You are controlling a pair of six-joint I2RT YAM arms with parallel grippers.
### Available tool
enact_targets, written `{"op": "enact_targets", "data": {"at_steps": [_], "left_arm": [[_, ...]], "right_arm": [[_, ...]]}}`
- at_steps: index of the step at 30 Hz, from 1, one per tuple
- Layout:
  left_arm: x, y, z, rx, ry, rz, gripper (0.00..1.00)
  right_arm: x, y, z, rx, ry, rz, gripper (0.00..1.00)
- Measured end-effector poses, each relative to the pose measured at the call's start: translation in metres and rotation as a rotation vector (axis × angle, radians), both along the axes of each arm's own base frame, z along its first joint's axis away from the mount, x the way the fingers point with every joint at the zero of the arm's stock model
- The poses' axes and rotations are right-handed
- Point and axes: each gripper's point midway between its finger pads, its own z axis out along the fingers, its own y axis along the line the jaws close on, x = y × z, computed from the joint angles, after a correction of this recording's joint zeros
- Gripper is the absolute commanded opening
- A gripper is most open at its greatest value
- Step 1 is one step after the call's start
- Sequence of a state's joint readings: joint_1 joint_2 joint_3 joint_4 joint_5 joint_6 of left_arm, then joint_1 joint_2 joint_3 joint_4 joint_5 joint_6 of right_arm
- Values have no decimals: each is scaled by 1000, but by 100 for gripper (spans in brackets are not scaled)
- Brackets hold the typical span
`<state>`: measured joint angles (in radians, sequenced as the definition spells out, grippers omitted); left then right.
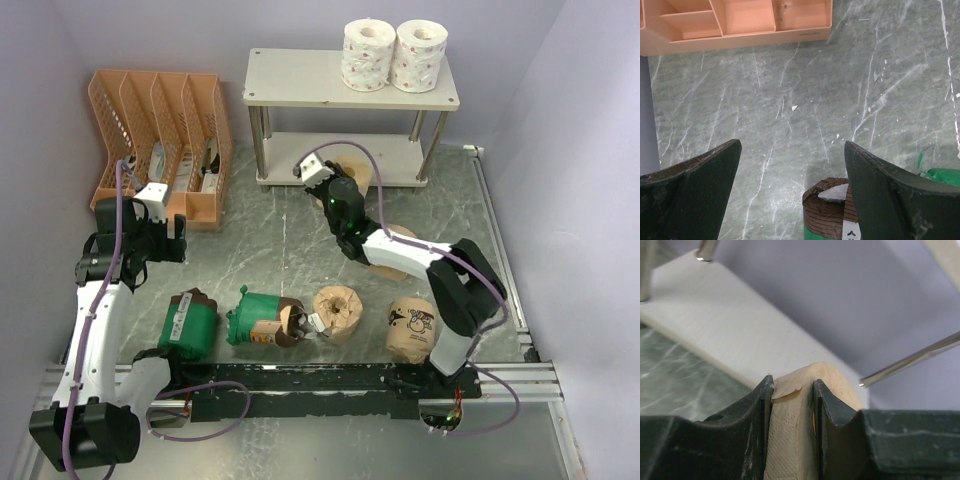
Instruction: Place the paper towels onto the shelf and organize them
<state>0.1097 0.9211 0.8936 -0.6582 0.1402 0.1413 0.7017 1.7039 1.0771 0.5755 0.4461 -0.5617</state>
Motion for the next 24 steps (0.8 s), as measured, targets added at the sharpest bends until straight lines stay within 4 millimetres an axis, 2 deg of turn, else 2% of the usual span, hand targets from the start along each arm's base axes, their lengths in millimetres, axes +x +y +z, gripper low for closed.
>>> {"op": "enact_targets", "data": {"at_steps": [6, 14, 24], "left_arm": [[-1, 1, 1, 4, -5, 5, 95], [0, 1, 1, 4, -5, 4, 95], [0, 0, 1, 4, -4, 0, 95]], "right_arm": [[29, -18, 6, -160, -225, -136, 0], [80, -70, -25, -285, -278, -295, 0], [119, -138, -8, -226, -292, -388, 0]]}}
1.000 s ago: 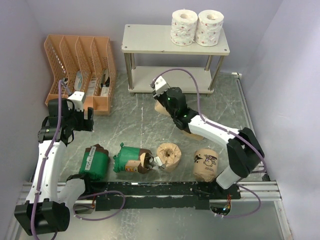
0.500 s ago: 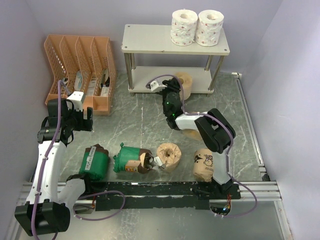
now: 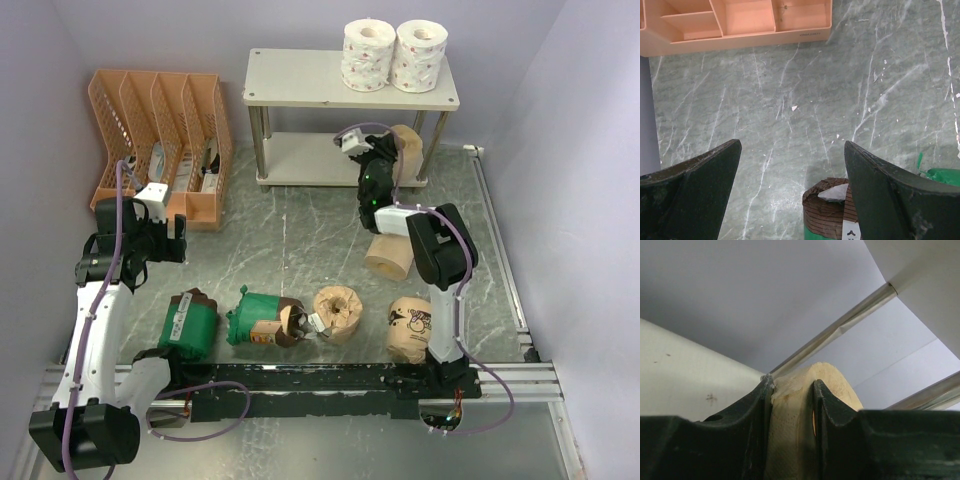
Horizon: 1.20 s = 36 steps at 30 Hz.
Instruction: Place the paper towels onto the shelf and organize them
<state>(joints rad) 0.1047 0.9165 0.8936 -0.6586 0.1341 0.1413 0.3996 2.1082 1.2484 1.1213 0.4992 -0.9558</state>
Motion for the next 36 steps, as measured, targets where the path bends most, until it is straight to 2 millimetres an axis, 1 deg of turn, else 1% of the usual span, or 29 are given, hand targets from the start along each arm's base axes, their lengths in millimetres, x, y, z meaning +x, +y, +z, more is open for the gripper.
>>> {"op": "enact_targets", "data": {"at_steps": [4, 7, 13, 14, 19, 20, 21, 24, 25, 26, 27, 30, 32, 34, 36], "left_arm": [[0, 0, 0, 0, 1, 0, 95], [0, 0, -1, 0, 2, 0, 95], [0, 2, -1, -1, 2, 7, 95], [0, 3, -1, 0, 2, 12, 95], [-1, 11, -1, 0, 3, 40, 95], [-1, 12, -1, 0, 2, 45, 95], [-1, 14, -1, -1, 3, 50, 95], [-1, 17, -1, -1, 6, 62, 95], [-1, 18, -2, -1, 7, 64, 95], [-1, 18, -2, -1, 9, 65, 95], [-1, 18, -3, -2, 10, 66, 95], [-1, 19, -3, -2, 12, 70, 95], [-1, 19, -3, -2, 12, 70, 95], [-1, 19, -3, -2, 12, 70, 95], [-1, 19, -3, -2, 11, 70, 95]], "right_arm": [[13, -17, 2, 32, 7, -17, 0], [20, -19, -5, 46, 18, -14, 0], [39, -20, -44, 61, 99, 2, 0], [42, -22, -47, 59, 104, 0, 0], [55, -34, -45, 70, 91, -17, 1], [57, -36, -45, 75, 92, -20, 4], [59, -39, -44, 85, 92, -22, 14], [62, -48, -45, 102, 97, -29, 62], [62, -49, -45, 107, 97, -30, 74], [62, -51, -45, 107, 96, -29, 83], [62, -51, -44, 111, 94, -28, 88], [59, -50, -40, 111, 83, -26, 95], [52, -47, -36, 110, 83, -19, 96], [43, -39, -27, 113, 70, -7, 96], [28, -26, -13, 120, 51, 9, 96]]}}
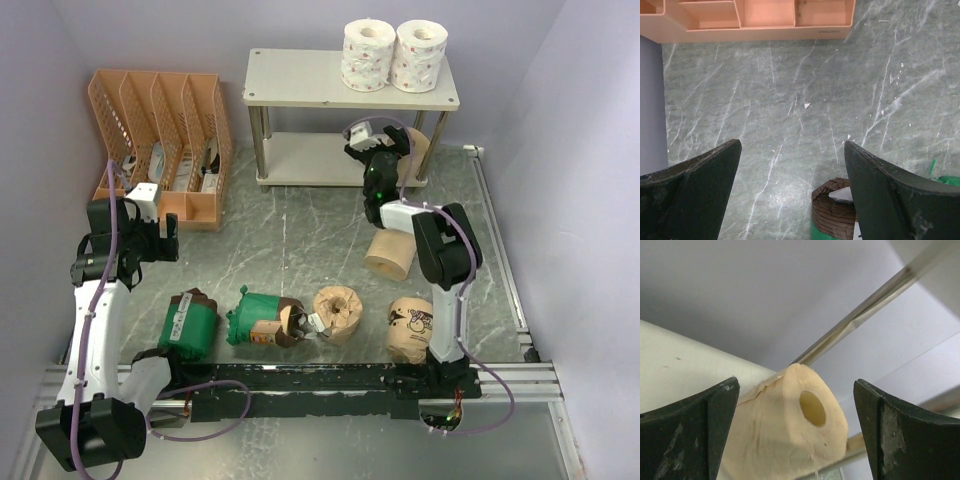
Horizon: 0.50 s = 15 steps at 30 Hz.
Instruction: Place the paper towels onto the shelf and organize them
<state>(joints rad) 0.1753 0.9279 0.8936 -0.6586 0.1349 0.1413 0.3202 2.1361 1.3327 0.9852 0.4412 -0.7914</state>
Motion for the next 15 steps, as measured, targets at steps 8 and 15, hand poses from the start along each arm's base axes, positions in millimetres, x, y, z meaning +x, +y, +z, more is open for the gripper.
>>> {"op": "enact_targets", "data": {"at_steps": [8, 15], "left_arm": [[-2, -1, 7, 5, -29, -1, 95], [-3, -11, 13, 7, -50, -39, 95]], "right_arm": [[-129, 94, 63, 165, -66, 164, 94], [-216, 135, 29, 439, 200, 249, 91]]}}
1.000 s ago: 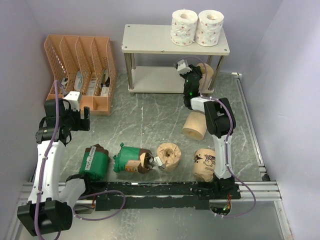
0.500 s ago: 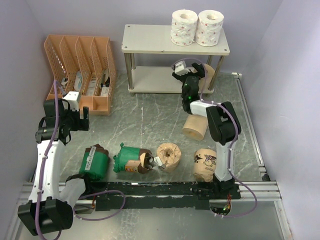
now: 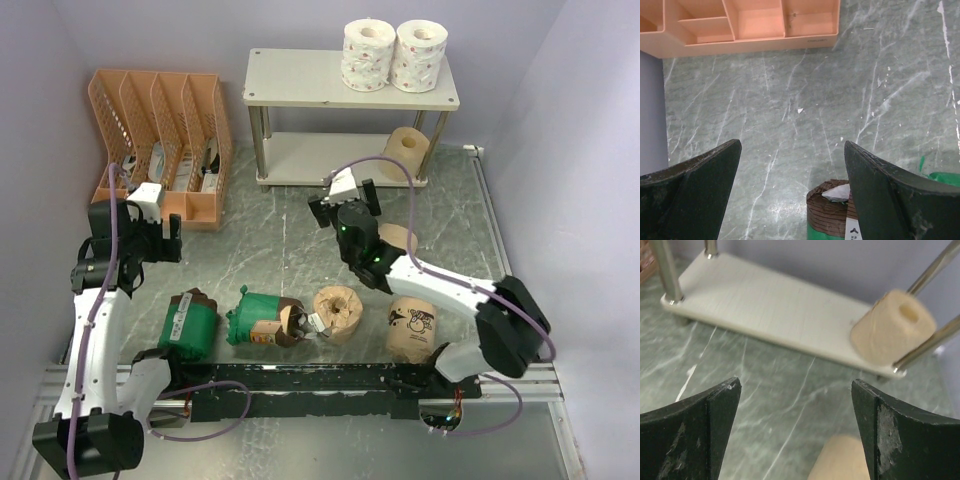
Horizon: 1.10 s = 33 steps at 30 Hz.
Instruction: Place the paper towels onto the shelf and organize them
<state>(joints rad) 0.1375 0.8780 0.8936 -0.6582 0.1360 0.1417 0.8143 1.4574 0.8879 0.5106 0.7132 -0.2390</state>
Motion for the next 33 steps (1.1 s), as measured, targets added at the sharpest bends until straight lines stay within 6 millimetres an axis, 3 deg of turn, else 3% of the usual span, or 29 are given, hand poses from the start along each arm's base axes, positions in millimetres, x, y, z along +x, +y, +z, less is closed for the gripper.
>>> {"op": "enact_targets", "data": {"at_steps": [3, 8, 11, 14, 20, 23, 26, 33], "left_arm": [[0, -7, 1, 0, -5, -24, 95], [-1, -12, 5, 2, -19, -45, 95], [-2, -15, 9, 4, -36, -54, 95], [-4, -18, 13, 5, -52, -67, 95], [-6, -24, 18, 7, -71, -88, 95], [-7, -25, 20, 7, -79, -93, 95], [-7, -26, 21, 7, -86, -94, 95], [-8, -26, 22, 8, -91, -94, 95]], "right_arm": [[-24, -9, -14, 73, 112, 17, 92], [-74, -50, -33, 140, 184, 32, 97], [-88, -68, -44, 124, 210, 7, 97], [-92, -79, -59, 67, 257, -39, 97], [-96, -105, -110, -158, 389, -164, 92], [-96, -122, -125, -239, 429, -228, 81], [-93, -137, -133, -258, 458, -273, 72], [-88, -152, -140, -271, 487, -326, 65]]}}
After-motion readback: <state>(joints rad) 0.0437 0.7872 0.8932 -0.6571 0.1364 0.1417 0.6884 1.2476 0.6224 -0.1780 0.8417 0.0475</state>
